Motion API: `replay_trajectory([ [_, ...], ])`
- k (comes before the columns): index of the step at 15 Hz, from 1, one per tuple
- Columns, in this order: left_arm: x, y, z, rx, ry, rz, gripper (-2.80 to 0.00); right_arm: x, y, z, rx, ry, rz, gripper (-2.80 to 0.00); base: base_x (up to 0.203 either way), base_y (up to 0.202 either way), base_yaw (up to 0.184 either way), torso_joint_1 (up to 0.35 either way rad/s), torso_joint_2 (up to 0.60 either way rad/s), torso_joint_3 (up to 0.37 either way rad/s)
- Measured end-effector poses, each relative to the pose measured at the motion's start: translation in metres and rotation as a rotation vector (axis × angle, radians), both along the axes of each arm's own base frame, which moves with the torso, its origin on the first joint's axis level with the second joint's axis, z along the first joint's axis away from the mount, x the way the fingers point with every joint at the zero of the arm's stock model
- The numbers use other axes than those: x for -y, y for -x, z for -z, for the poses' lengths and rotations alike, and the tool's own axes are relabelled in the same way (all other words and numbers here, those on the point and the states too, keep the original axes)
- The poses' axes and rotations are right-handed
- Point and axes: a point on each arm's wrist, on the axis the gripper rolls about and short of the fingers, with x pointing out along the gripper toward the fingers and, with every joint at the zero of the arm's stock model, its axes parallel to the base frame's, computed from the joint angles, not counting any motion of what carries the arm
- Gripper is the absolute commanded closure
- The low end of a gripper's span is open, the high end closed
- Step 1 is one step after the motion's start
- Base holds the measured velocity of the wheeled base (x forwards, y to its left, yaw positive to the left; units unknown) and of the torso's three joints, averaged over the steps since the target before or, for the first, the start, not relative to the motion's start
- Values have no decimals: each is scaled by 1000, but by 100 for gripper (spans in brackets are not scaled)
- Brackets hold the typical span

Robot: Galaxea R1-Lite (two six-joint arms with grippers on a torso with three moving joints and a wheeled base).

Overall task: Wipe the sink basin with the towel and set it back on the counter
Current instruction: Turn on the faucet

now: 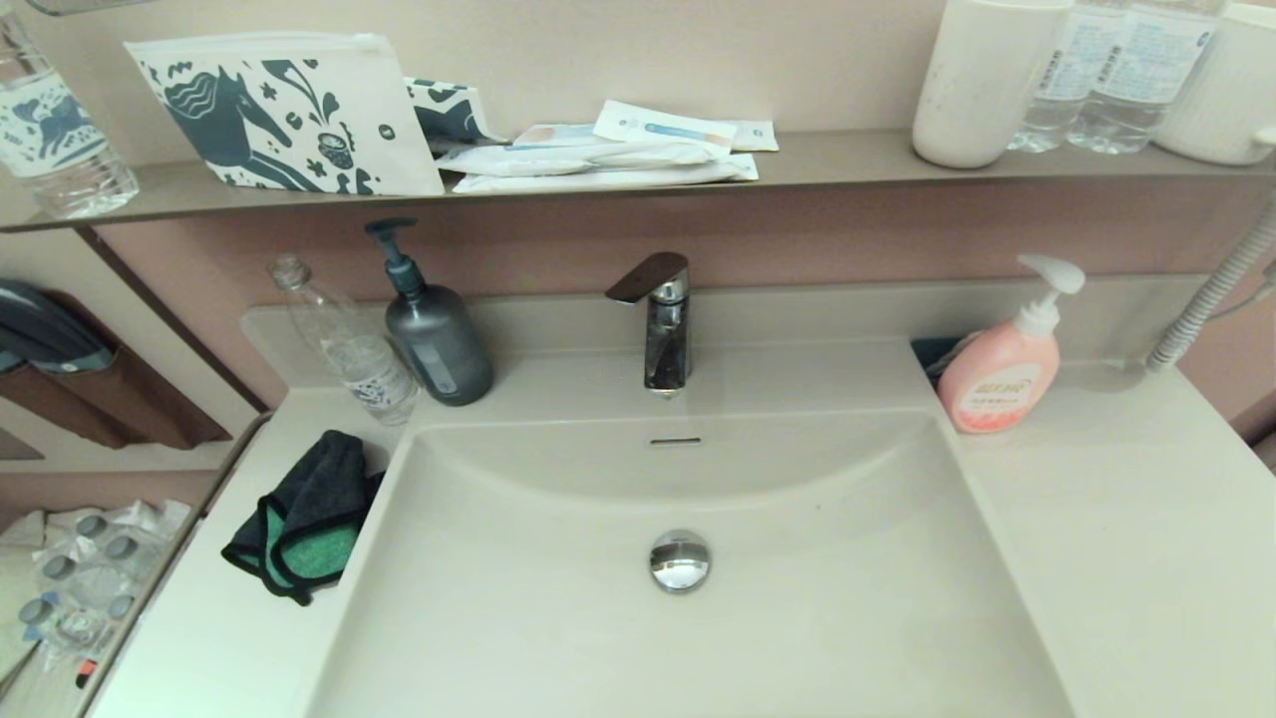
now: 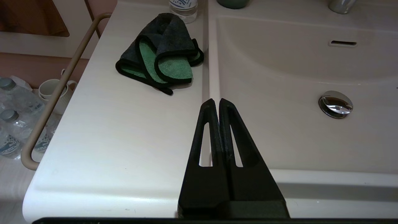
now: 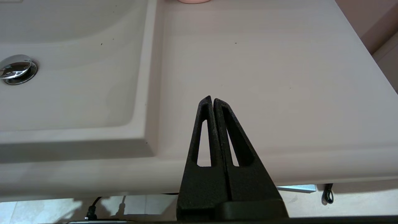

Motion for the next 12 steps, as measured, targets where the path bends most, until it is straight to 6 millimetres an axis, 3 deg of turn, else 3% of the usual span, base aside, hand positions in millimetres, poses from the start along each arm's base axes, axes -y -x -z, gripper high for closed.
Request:
replay_trajectory([
  [7, 0, 0, 0, 0, 0, 0, 0, 0, -3, -43, -7, 28, -1, 0, 0, 0, 0, 0, 0, 0],
  [12, 0, 0, 0, 0, 0, 0, 0, -2, -39, -99, -59, -17, -95, 0, 0, 0, 0, 0, 0, 0],
])
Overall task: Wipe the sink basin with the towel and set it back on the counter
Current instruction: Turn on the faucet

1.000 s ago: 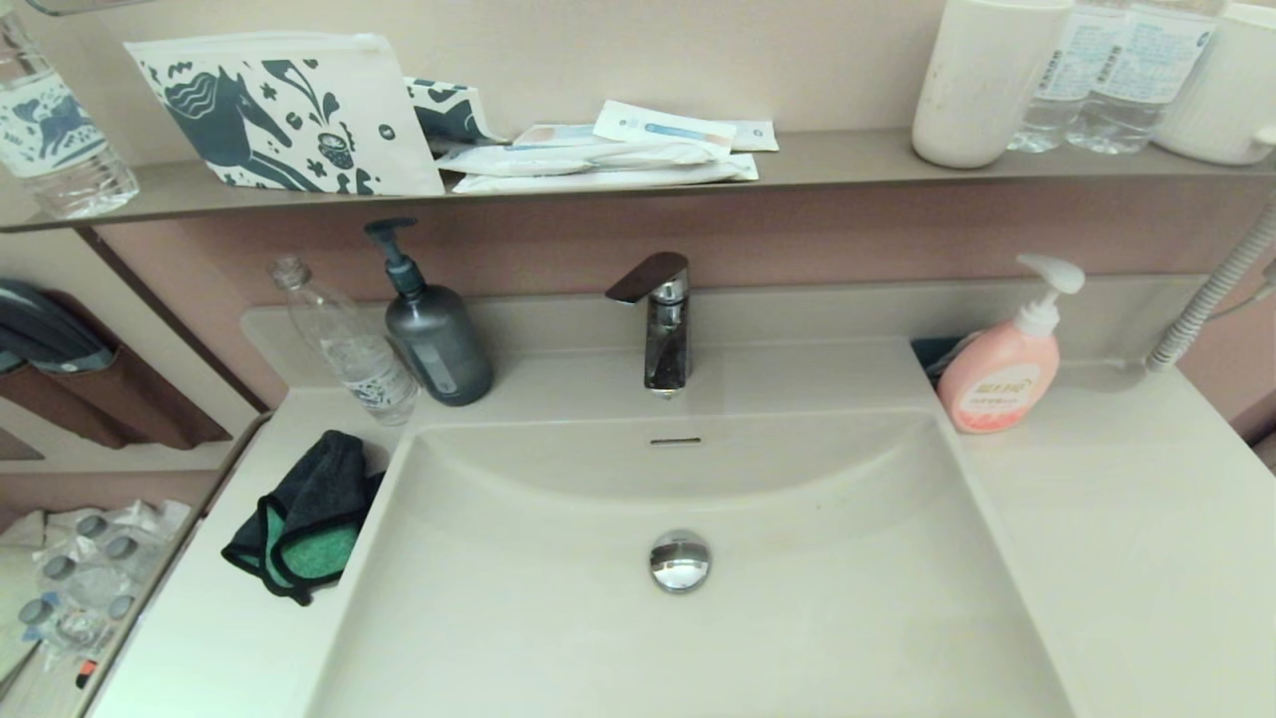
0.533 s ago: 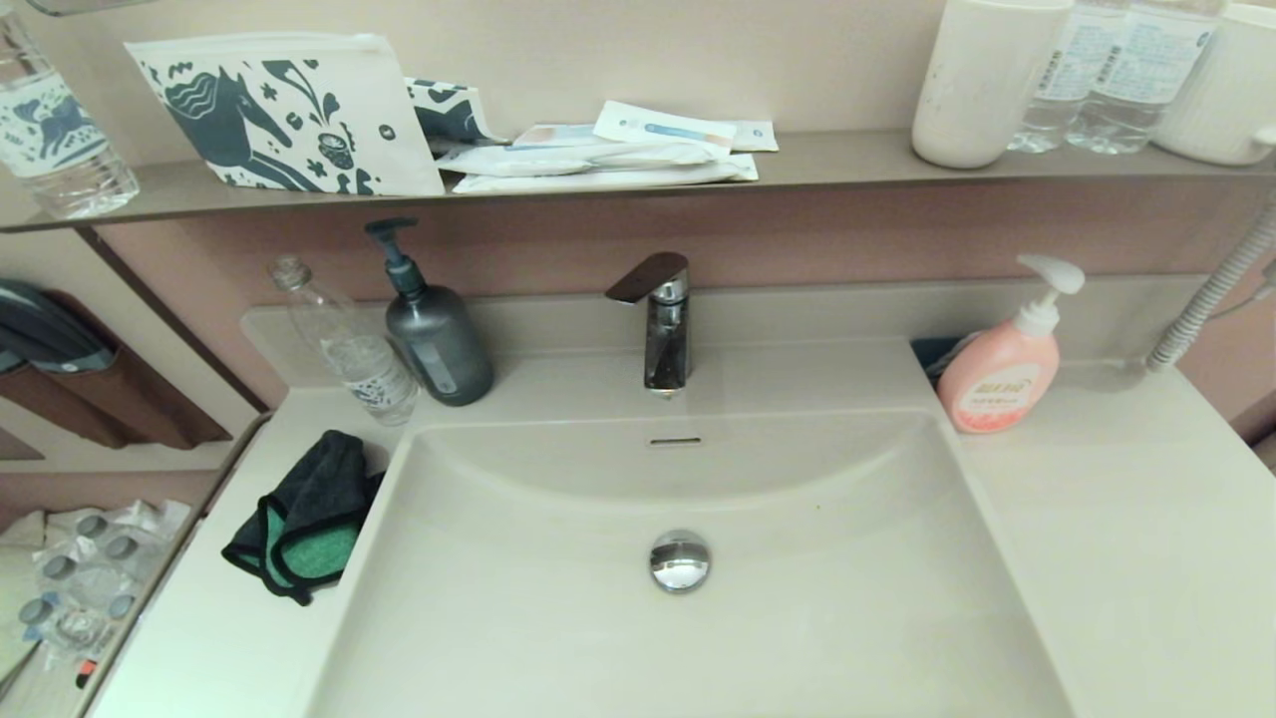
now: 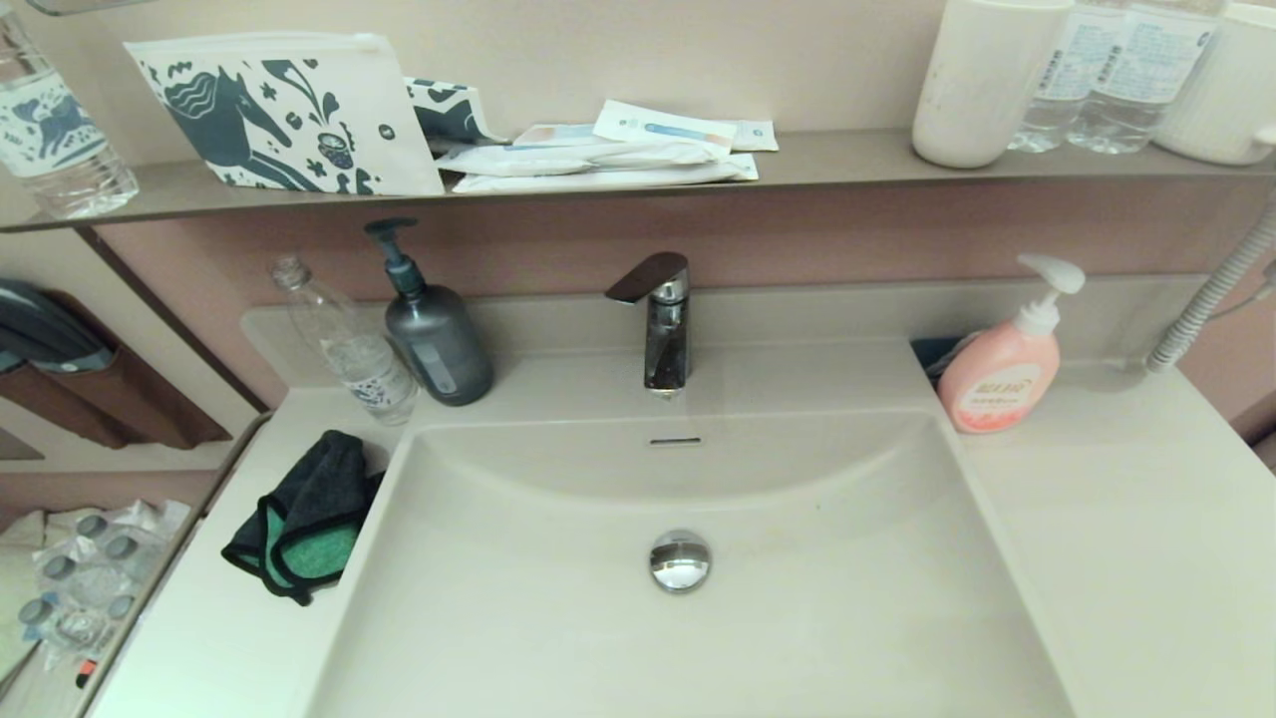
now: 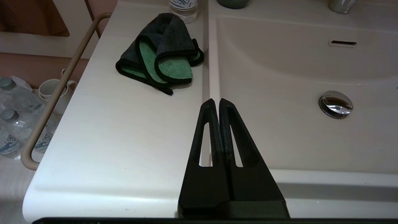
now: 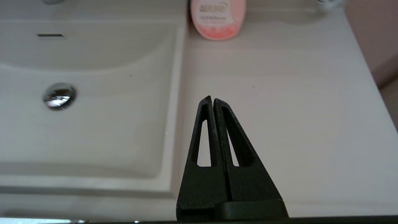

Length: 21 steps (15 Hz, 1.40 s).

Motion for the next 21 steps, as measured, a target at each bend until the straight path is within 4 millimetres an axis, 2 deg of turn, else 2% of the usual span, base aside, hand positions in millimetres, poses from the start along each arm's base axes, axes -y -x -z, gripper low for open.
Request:
replay_trajectory([
  [4, 0, 0, 0, 0, 0, 0, 0, -7, -59, -32, -52, -23, -115, 0, 0, 0, 0, 0, 0, 0],
  [6, 0, 0, 0, 0, 0, 0, 0, -22, -93, -39, -61, -44, -190, 0, 0, 0, 0, 0, 0, 0],
  [8, 0, 0, 0, 0, 0, 1, 0, -56, -124, -42, -64, -52, -274, 0, 0, 0, 0, 0, 0, 0],
  [10, 0, 0, 0, 0, 0, 0, 0, -104, -149, -45, -47, -56, -326, 0, 0, 0, 0, 0, 0, 0],
  [14, 0, 0, 0, 0, 0, 0, 0, -193, -183, -60, 34, -62, -336, 0, 0, 0, 0, 0, 0, 0],
  [17, 0, 0, 0, 0, 0, 0, 0, -234, -202, -47, 82, -26, -328, 0, 0, 0, 0, 0, 0, 0],
  [21, 0, 0, 0, 0, 0, 0, 0, -267, -224, -28, 174, -15, -328, 0, 0, 0, 0, 0, 0, 0],
])
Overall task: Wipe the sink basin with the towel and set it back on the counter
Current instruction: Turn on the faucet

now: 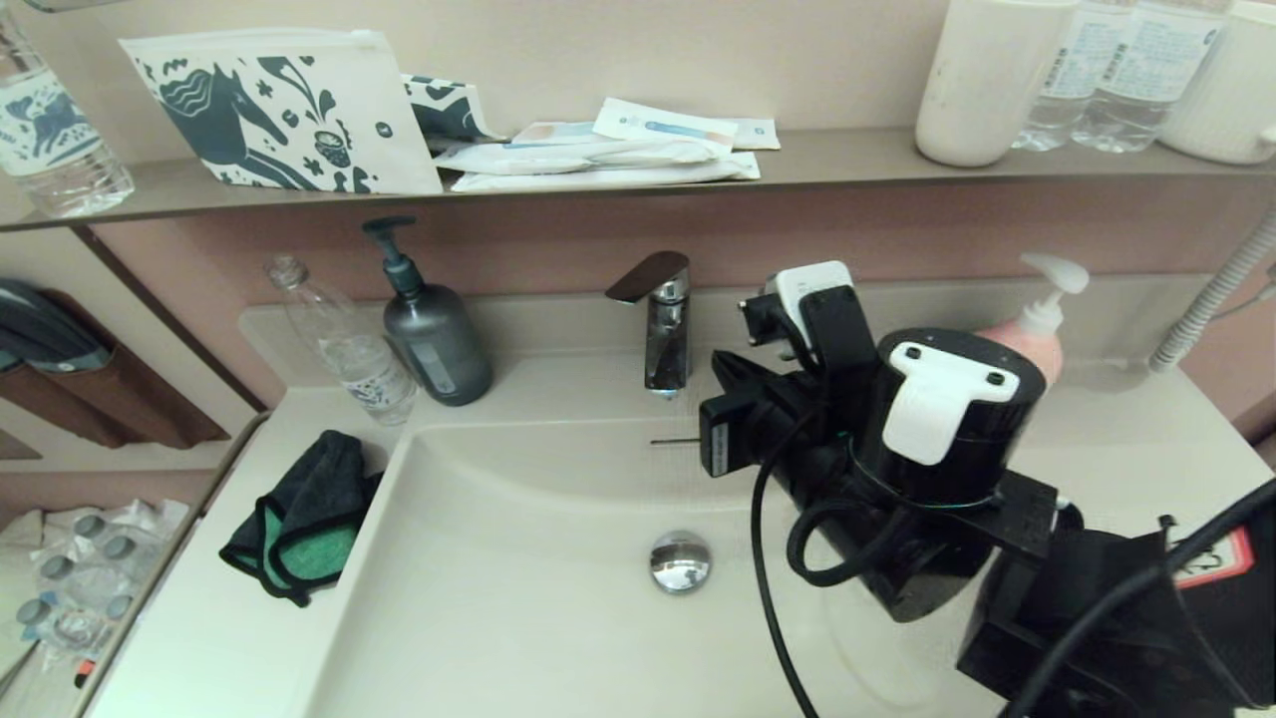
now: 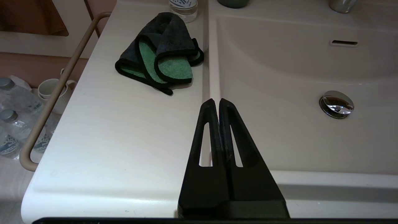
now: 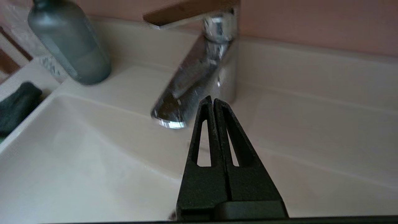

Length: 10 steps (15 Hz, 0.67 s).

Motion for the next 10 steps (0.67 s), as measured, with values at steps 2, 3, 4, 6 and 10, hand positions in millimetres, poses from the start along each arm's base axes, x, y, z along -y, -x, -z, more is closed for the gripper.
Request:
replay_trajectory([
  [2, 0, 0, 0, 0, 0, 0, 0, -15, -11, -1, 49, -12, 1, 0, 0, 0, 0, 0, 0, 0],
  [3, 0, 0, 0, 0, 0, 0, 0, -22, -16, -3, 64, -19, 1, 0, 0, 0, 0, 0, 0, 0],
  [4, 0, 0, 0, 0, 0, 0, 0, -30, -20, -3, 73, -24, -3, 0, 0, 0, 0, 0, 0, 0],
  [6, 0, 0, 0, 0, 0, 0, 0, -41, -26, 3, 84, -6, -6, 0, 0, 0, 0, 0, 0, 0],
  [10, 0, 0, 0, 0, 0, 0, 0, -58, -38, 9, 101, -8, -7, 0, 0, 0, 0, 0, 0, 0],
])
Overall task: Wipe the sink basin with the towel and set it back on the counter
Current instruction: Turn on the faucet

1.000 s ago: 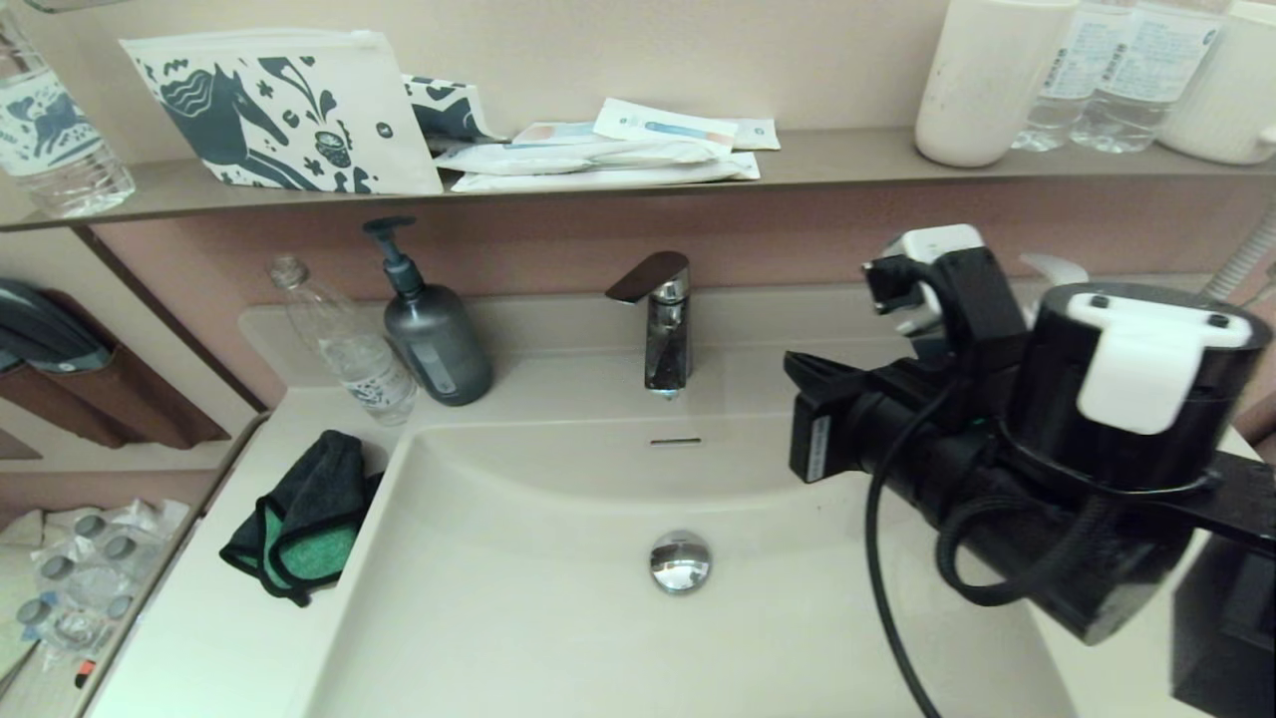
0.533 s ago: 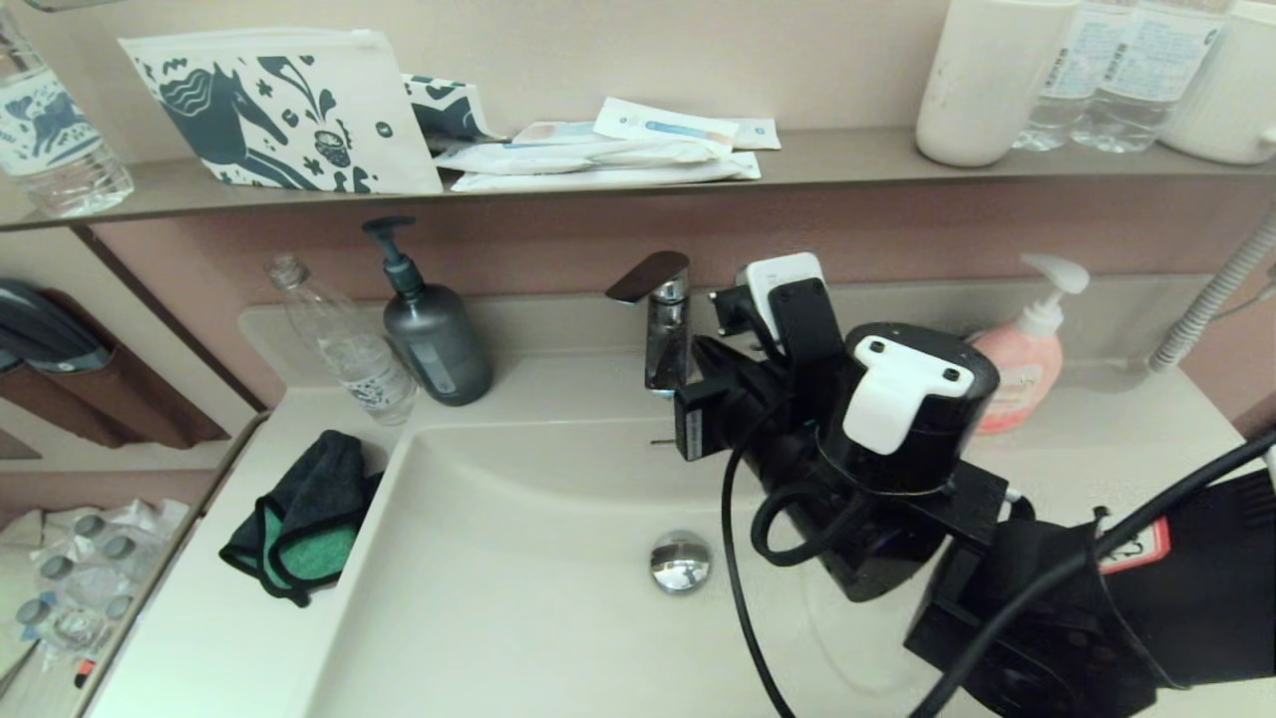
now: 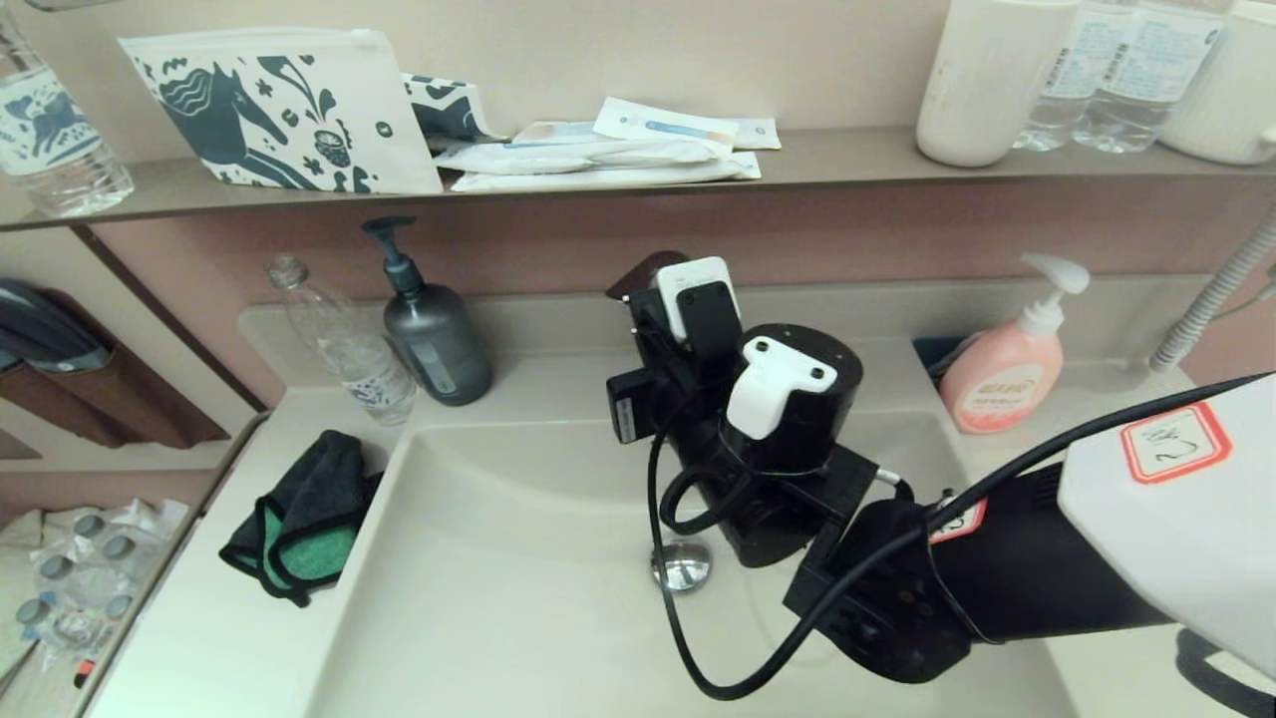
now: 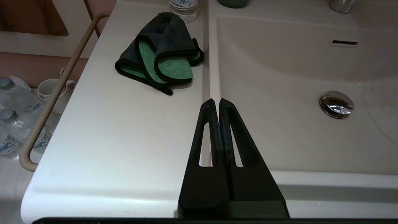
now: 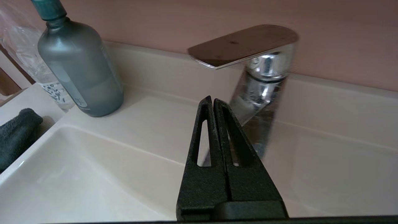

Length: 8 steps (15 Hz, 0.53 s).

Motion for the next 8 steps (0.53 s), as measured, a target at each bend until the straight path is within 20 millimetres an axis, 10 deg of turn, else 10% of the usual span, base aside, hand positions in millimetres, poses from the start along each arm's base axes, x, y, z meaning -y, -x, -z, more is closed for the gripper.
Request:
replay_trajectory([
  [8, 0, 0, 0, 0, 0, 0, 0, -20, -22, 1, 59, 3, 37, 0, 0, 0, 0, 0, 0, 0],
])
